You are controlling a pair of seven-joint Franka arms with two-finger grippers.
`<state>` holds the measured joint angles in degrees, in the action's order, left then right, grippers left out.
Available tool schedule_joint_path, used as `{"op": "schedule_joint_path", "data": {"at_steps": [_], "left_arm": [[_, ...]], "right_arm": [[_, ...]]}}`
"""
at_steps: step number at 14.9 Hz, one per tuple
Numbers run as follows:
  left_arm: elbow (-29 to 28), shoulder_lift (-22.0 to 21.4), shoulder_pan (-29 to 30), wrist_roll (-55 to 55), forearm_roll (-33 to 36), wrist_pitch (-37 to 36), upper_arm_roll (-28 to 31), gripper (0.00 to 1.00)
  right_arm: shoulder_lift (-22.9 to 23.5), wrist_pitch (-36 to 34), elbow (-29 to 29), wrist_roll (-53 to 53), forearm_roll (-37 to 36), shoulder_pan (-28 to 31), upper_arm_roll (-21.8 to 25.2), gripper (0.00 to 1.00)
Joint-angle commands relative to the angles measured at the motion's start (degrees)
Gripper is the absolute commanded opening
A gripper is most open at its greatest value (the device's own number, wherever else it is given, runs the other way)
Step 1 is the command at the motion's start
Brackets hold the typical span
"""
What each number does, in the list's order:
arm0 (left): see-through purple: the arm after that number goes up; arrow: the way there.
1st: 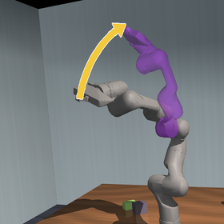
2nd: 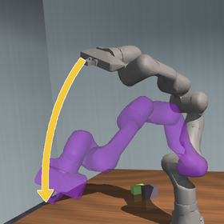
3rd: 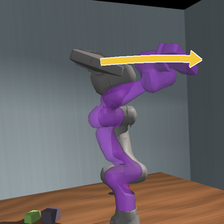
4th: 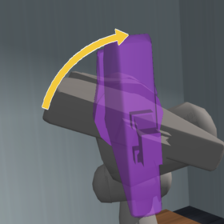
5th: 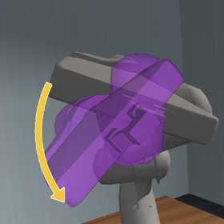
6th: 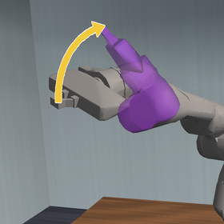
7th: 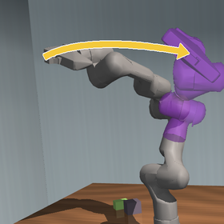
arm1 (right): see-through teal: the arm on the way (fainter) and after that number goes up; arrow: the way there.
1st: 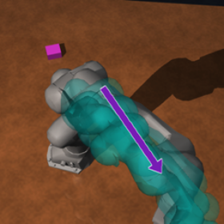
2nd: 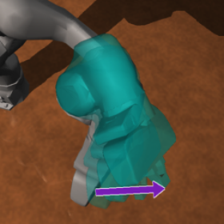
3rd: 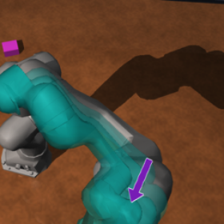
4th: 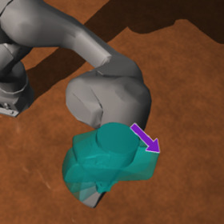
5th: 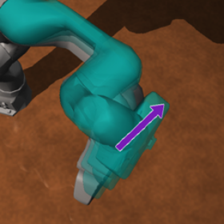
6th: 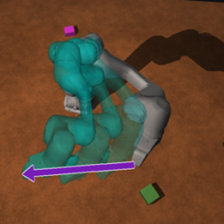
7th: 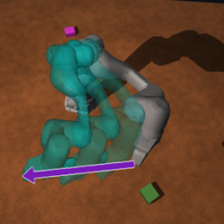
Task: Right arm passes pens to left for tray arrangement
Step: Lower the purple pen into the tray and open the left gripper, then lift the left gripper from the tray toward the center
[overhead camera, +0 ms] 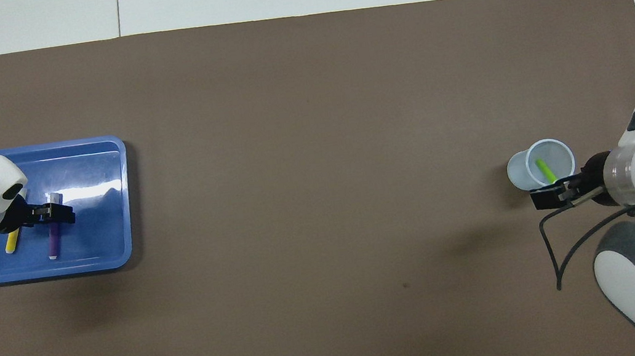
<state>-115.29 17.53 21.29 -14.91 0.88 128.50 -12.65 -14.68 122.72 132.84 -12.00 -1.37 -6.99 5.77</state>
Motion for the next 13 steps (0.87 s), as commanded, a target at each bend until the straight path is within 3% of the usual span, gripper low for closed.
{"op": "schedule_joint_path", "data": {"at_steps": [1,5,9,13], "left_arm": [[2.24,-2.41,0.51,5.65,1.06,-5.50,-0.18,1.00],[11.30,-3.99,-0.72,21.89,1.06,-20.18,-0.96,1.00],[12.02,-8.38,-6.42,36.06,-0.43,-26.27,-1.50,1.00],[12.19,-11.02,-9.51,46.97,-7.28,-29.08,-1.58,1.00]], "right_arm": [[-1.24,3.22,3.48,-1.62,-1.35,1.45,-0.41,1.00],[1.05,5.68,3.57,-2.14,-2.76,2.50,-0.41,0.97],[3.42,8.58,4.18,-2.85,-2.85,3.39,-0.41,0.93],[5.27,10.17,4.27,-2.85,-2.85,4.44,-0.41,0.89]]}}
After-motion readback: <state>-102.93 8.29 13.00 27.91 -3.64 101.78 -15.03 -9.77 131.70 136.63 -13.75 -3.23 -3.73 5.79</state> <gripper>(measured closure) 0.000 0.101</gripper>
